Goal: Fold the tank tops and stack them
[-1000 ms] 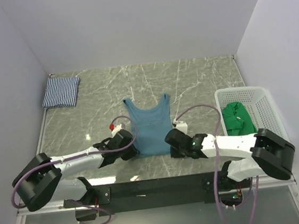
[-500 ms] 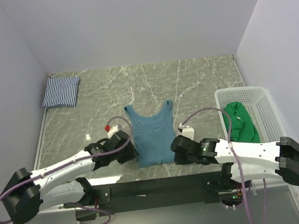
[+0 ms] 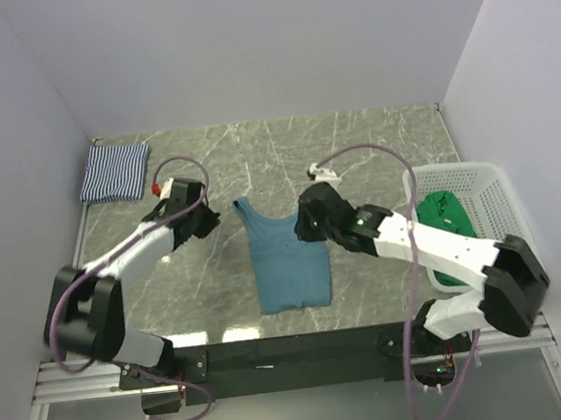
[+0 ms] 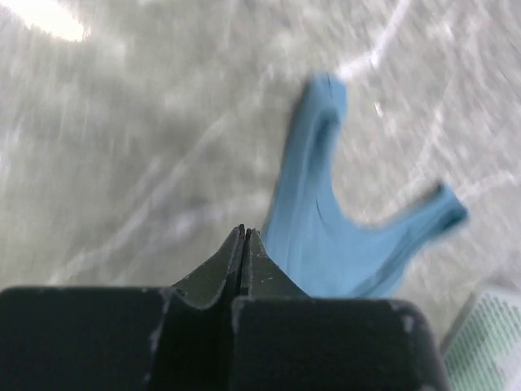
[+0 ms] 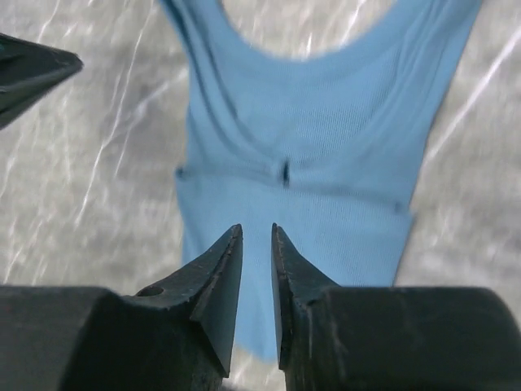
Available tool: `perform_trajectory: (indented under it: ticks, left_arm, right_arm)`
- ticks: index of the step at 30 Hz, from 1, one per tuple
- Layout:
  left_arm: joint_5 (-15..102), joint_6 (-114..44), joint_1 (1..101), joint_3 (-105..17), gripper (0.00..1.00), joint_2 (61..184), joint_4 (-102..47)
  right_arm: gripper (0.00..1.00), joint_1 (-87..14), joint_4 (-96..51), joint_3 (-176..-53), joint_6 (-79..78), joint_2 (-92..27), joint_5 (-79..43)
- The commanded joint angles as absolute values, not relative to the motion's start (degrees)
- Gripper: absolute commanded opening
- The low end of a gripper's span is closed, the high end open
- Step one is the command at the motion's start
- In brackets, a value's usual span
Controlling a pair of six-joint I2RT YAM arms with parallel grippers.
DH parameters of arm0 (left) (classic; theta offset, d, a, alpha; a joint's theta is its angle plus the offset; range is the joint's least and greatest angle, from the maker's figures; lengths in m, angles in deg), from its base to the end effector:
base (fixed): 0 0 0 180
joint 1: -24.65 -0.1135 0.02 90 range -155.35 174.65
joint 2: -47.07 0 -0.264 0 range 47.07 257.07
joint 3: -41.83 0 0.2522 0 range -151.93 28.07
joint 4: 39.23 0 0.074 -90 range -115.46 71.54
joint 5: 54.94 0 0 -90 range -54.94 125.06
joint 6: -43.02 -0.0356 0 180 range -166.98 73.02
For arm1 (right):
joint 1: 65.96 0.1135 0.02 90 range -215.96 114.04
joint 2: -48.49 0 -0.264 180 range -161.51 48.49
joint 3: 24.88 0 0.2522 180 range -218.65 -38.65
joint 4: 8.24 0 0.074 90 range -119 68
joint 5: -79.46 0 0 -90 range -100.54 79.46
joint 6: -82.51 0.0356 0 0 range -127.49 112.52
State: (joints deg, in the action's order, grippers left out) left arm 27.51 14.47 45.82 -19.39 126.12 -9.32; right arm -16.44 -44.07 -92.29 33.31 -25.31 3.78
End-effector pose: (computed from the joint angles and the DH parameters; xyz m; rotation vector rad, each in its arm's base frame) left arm 0.2660 -0.0980 0.2146 -0.9050 2.2857 -0.5052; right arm 0.1867 0.2052 0.2660 -0.0479 2.3372 0.5263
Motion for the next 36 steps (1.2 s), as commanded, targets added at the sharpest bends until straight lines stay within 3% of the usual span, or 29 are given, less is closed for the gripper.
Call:
perform_trajectory:
  ticks: [1, 13, 29, 32, 36]
  left_arm:
    - [30.9, 10.9, 43.6, -25.3, 0.01, 135.3, -14.1]
    - [36.3, 7.3, 43.5, -39.9, 0.01, 154.5, -15.2]
    - [41.7, 3.2, 43.7, -48.2, 0.01, 159.9, -13.9]
    - [41.3, 3.6, 43.6, -47.4, 0.01, 158.4, -14.4]
    - [39.5, 4.0, 42.5, -47.4, 0.09, 154.1, -14.0]
  right_arm:
    - [0.27, -20.2, -39.0, -97.3, 26.8, -30.0, 1.1]
    - [0.26, -28.4, -32.4, -101.6, 24.2, -43.0, -7.6]
    - [0.25, -30.7, -29.6, -110.4, 25.1, -56.4, -15.5]
    - [0.28, -30.7, -28.2, -112.7, 24.2, -59.0, -18.5]
    - [0.36, -30.6, -25.0, -115.9, 23.4, -61.7, -20.9]
